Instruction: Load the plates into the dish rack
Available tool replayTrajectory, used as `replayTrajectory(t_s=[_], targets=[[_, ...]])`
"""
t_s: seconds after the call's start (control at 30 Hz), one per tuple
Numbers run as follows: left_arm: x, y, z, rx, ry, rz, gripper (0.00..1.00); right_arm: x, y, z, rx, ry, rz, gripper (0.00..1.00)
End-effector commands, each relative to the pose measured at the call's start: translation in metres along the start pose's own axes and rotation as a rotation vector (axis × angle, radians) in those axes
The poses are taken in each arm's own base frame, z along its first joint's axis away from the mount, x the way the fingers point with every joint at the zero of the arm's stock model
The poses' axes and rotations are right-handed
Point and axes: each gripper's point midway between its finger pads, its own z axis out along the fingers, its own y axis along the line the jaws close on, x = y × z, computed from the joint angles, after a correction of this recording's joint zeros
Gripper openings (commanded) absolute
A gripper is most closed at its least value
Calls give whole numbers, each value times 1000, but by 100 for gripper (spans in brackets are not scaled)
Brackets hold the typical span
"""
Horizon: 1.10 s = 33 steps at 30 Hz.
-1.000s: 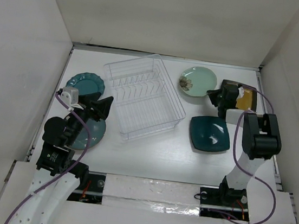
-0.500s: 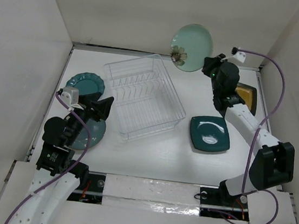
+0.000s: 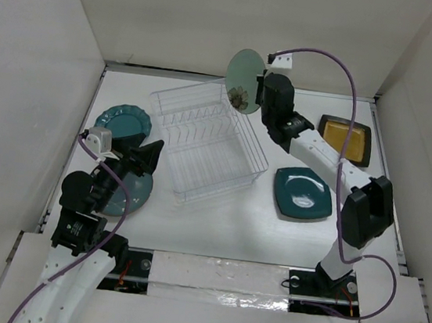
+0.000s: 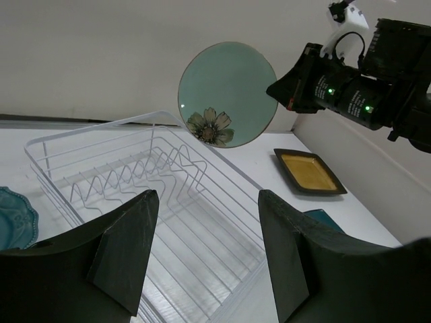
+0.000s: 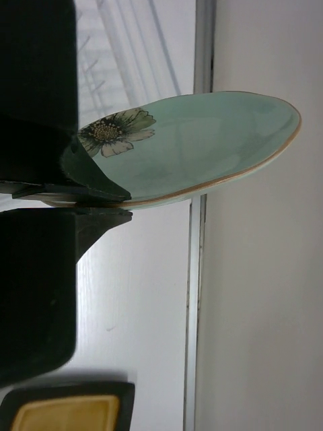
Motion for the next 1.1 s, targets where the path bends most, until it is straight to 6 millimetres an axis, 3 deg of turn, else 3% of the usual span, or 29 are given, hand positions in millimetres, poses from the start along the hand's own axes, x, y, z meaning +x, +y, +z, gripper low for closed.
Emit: replayTrajectory(t_s=[0.0,0.37,0.57,0.83,0.97,1.07], targets=[[-9,-9,0,42,-37,9,58,-78,-7,-5,97,-197,42,0],[-12,-11,0,50,-44,7,58,-55,30,6,105,-140,-79,0],[-11,-11,0,52,-41,7,58,-26,40,16,105,-79,-117,0],[-10,-9,2,46,-37,6,58,25,66,13,103,-7,-175,0],[-4,-8,4,41,-18,1,58,37,69,14,118,7,-178,0],[-9,-9,2,42,-33,5,59,47,78,16,105,28,-186,8]])
